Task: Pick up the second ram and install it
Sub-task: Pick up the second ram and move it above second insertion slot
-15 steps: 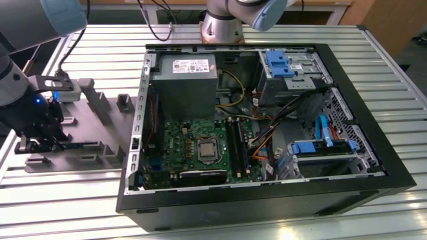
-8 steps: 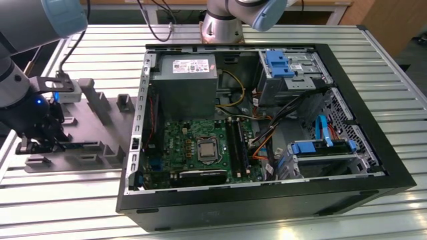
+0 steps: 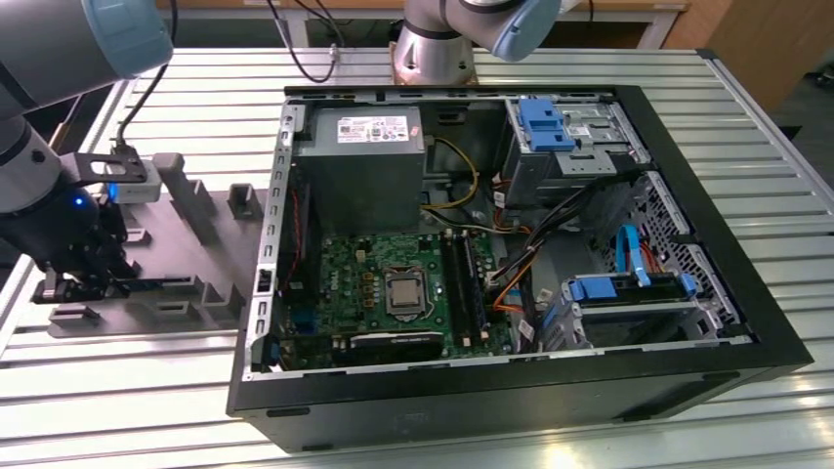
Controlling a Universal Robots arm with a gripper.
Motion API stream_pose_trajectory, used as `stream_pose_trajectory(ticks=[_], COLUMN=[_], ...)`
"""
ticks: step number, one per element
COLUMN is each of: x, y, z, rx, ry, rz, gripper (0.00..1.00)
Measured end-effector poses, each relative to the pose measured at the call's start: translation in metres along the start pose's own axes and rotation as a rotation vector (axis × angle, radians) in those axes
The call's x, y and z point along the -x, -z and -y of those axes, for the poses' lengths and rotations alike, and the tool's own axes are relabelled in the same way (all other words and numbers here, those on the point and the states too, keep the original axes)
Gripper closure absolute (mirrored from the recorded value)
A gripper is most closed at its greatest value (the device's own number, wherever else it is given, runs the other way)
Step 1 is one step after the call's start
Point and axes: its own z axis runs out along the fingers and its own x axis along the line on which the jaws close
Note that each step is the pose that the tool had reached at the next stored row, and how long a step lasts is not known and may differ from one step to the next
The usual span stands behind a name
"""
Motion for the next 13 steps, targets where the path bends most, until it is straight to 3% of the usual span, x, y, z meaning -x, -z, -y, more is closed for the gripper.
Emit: stream_pose_trajectory(ticks=[13], x=[0.0001], y=[-0.0013], z=[0.0036], rx=[0.0002], ry=[0.000], rz=[-0.0001], gripper=[0.67])
